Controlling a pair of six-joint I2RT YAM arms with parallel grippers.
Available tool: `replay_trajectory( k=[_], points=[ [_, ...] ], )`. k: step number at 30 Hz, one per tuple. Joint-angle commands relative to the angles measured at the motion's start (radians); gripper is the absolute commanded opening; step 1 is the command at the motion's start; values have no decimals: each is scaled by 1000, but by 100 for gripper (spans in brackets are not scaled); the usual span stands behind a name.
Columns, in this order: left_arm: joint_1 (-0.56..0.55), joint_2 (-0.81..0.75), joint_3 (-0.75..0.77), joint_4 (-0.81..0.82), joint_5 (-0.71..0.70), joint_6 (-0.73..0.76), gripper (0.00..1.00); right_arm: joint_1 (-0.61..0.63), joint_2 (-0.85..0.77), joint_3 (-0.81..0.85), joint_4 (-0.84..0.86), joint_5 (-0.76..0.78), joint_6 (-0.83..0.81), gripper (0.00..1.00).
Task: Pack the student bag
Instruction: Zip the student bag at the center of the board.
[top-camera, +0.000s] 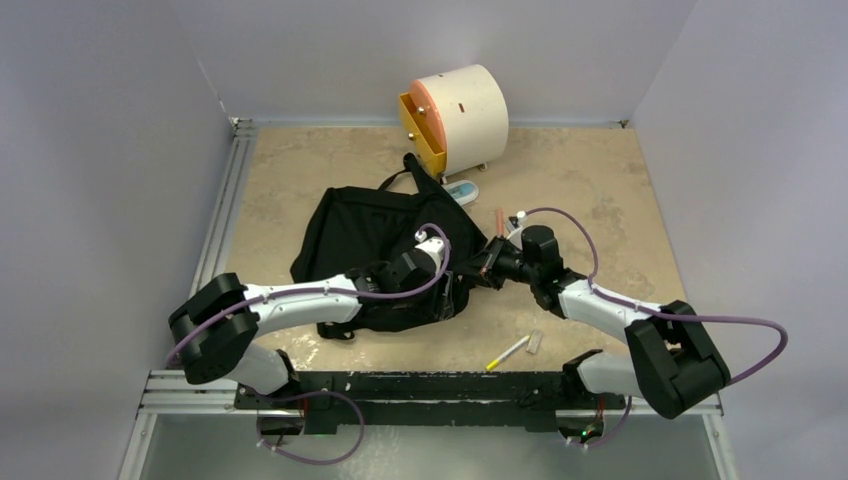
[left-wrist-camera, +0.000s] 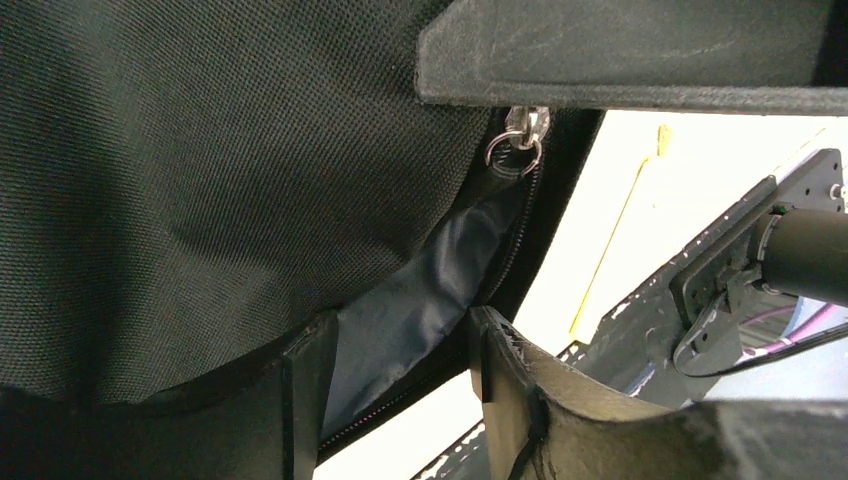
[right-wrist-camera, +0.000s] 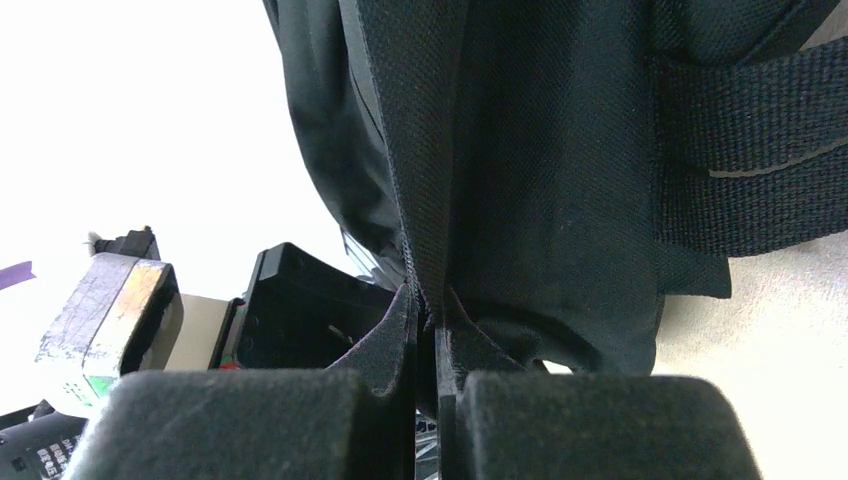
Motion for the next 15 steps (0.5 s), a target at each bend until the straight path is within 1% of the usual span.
replay_trajectory(
  k=[1,3,5,11,15],
  points=[
    [-3,-7,69,-33,-118,34,52,1,-32,34,69,-59,10,0],
    [-3,4,98,-56,-156,47,52,1,-33,36,67,-56,9,0],
    [-3,12,116,-50,-165,67,52,2,-32,34,67,-54,6,0],
    [-3,75,187,-32,-151,114,52,1,-27,34,65,-53,3,0],
    [-3,113,206,-20,-149,130,52,1,-31,32,64,-53,3,0]
  ],
)
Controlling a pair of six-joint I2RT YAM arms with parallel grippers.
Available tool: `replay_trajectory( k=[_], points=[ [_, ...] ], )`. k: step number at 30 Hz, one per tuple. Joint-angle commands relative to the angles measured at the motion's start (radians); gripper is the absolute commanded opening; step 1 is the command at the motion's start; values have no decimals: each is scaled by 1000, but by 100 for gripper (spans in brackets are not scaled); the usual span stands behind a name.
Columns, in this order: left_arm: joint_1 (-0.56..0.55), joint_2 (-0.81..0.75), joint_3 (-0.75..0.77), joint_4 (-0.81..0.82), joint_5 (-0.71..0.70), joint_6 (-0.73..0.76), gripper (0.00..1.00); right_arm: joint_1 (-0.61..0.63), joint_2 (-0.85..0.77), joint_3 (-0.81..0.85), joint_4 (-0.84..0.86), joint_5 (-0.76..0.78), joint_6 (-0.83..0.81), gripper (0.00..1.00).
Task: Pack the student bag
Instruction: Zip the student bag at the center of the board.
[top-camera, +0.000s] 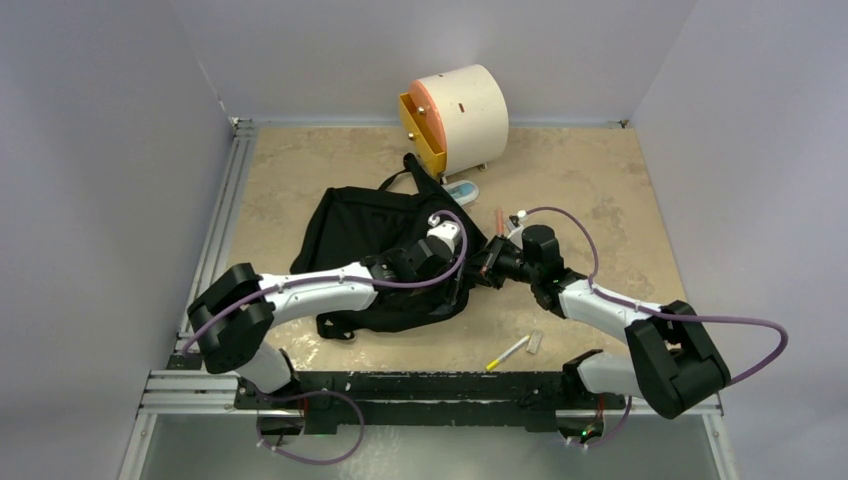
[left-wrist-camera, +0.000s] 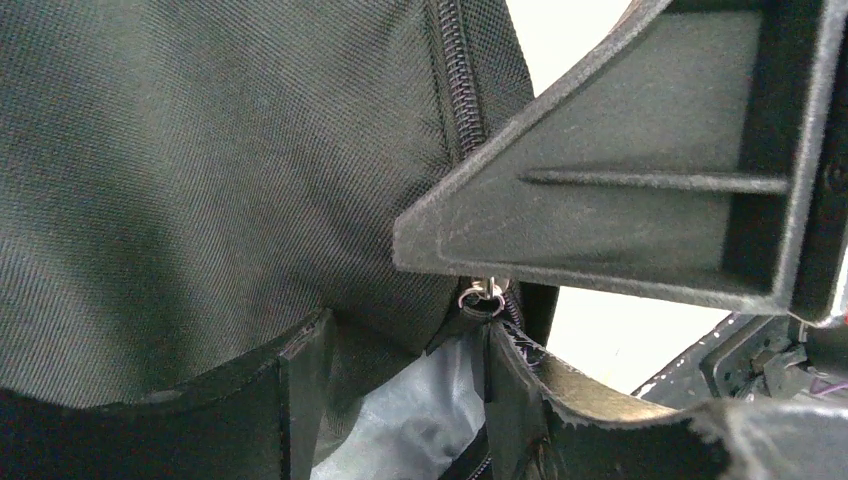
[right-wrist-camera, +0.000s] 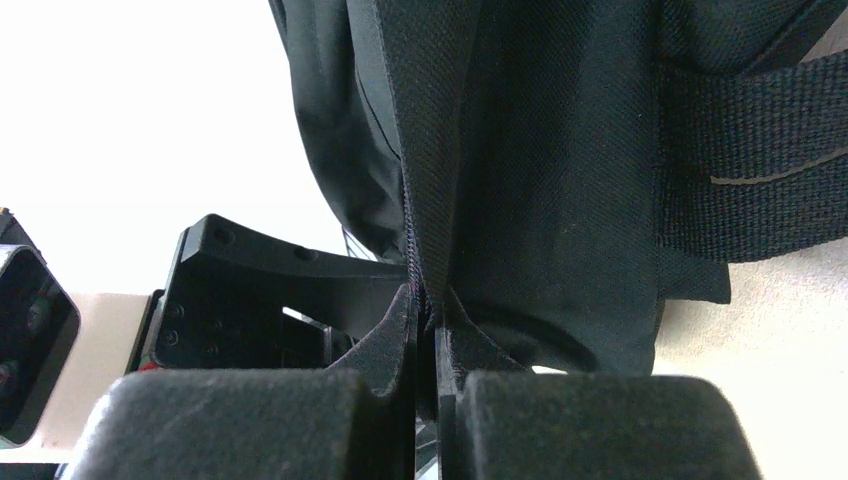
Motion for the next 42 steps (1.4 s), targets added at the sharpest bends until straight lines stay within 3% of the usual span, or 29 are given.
replay_trajectory(
  k=[1,6,13,18,22,27,32,42],
  points=[
    [1,34,54,36,-14,43,52,4,-31,32,52,-52,3,0],
    [1,42,65,53,23,45,49,4,-31,29,45,-52,-4,0],
    [1,0,86,6,23,40,21,4,-25,26,31,-36,-21,0],
    [2,-65,86,-25,22,67,9,4,-13,26,25,-25,-33,0],
    [21,-93,84,-43,46,91,5,4,-3,30,20,-20,-44,0],
    [85,-102,79,-39,182,126,5,4,6,34,10,-17,-55,0],
    [143,-84,80,-34,321,175,12,4,8,36,6,-10,-59,0],
    [162,-63,87,-33,373,202,23,4,20,44,-2,-8,-68,0]
  ],
)
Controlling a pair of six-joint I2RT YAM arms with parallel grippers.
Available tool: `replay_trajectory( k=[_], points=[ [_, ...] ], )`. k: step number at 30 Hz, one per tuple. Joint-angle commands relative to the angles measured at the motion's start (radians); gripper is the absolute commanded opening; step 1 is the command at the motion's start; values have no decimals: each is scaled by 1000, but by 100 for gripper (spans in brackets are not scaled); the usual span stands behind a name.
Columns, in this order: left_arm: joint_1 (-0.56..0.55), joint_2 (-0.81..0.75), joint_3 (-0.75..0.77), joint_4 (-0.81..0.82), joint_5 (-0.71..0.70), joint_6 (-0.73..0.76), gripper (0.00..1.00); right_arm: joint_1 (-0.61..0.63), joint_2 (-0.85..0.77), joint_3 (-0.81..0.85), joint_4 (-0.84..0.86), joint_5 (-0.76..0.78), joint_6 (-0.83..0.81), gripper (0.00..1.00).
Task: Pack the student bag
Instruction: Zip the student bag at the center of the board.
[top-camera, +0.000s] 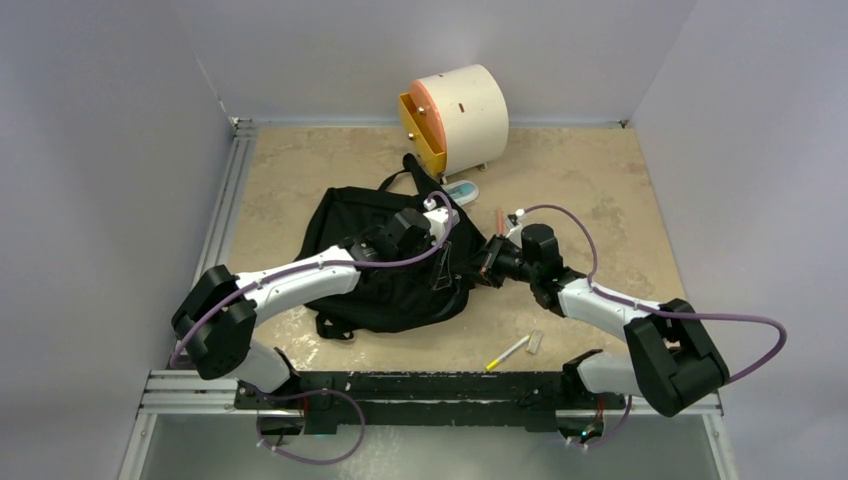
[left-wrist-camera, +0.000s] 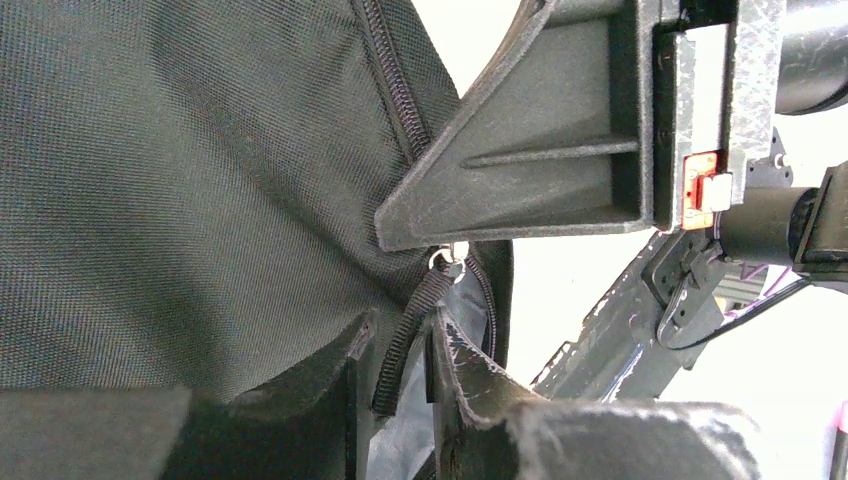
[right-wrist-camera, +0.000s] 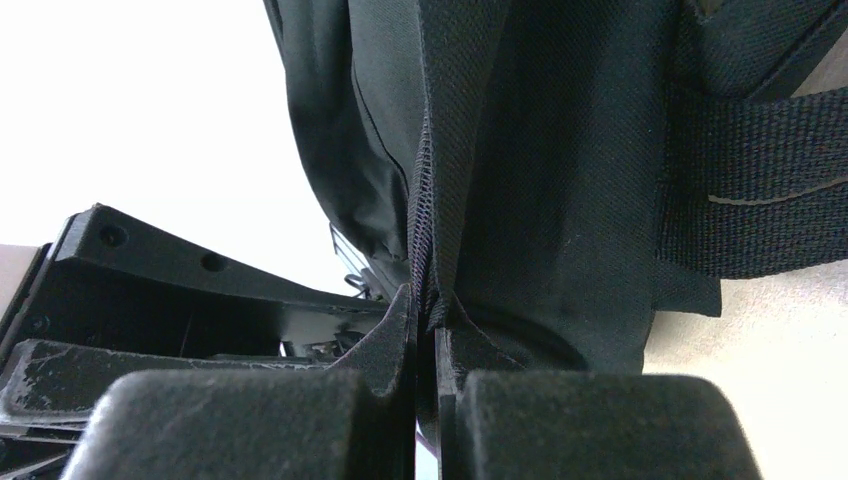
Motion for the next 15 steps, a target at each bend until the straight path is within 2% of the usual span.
replay_trajectory(
  k=[1,6,10,15],
  points=[
    [9,-12,44,28,39,33,24,4,12,37,3,-11,-24,0],
    [9,-6,48,28,49,30,26,4,16,39,1,-11,-26,0],
    [9,-7,42,34,51,30,15,4,18,41,-1,-12,-26,0],
    [10,0,42,34,51,28,8,4,21,44,-4,-13,-32,0]
  ],
)
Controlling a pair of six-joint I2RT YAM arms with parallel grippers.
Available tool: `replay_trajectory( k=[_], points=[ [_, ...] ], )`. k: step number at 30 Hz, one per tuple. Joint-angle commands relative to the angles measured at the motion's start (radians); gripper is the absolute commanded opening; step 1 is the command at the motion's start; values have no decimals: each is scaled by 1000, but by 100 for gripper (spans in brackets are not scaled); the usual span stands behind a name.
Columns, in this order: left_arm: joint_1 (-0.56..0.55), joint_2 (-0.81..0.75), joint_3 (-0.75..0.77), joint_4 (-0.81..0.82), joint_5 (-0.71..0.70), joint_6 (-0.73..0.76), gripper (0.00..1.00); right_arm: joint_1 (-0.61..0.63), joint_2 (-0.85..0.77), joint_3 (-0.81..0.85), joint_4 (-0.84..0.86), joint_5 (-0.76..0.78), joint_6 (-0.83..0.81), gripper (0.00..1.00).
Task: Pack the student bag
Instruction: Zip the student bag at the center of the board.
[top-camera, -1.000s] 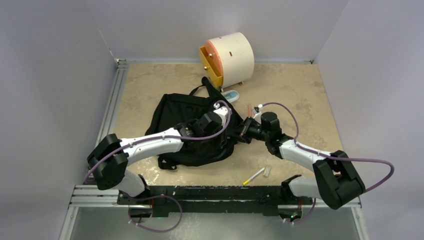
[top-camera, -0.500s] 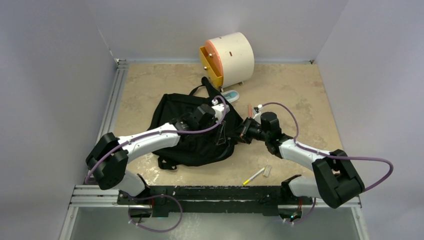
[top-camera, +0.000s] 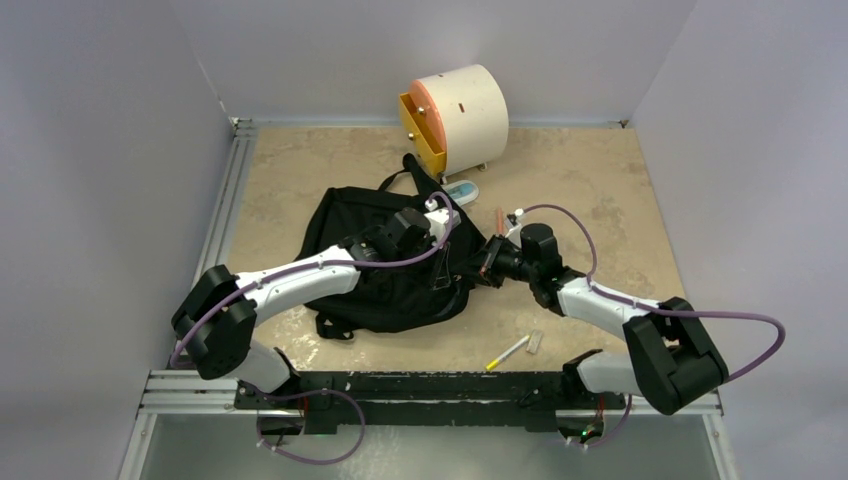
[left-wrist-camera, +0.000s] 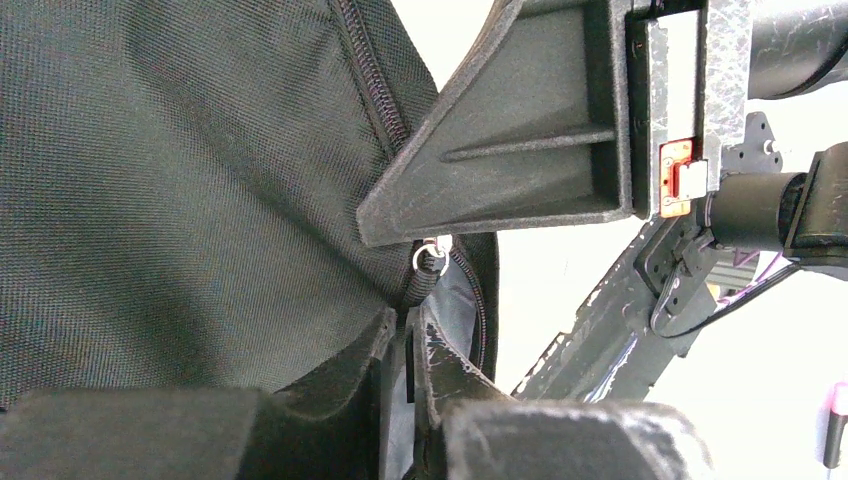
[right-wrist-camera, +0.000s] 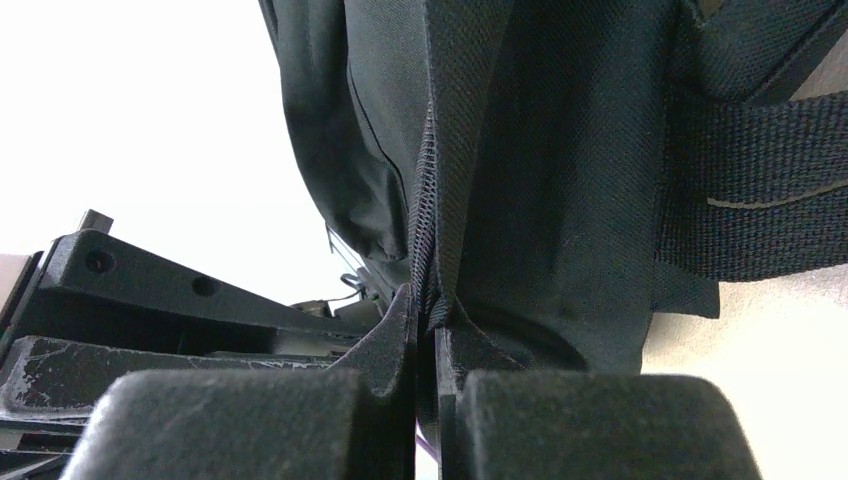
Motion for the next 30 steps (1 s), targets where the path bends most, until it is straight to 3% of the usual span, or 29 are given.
replay_trajectory(
  k=[1,5,14,19,30],
  points=[
    [6,0,40,34,16,13,6,4,11,41,1,-14,-23,0],
    [8,-1,33,37,15,15,0,4,15,45,0,-13,-24,0],
    [19,-18,12,22,12,35,0,4,16,45,-2,-11,-28,0],
    [19,-27,-4,21,21,32,23,5,14,47,-4,-12,-30,0],
    [19,-87,-69,60,67,46,40,4,4,39,-8,-6,-31,0]
  ],
)
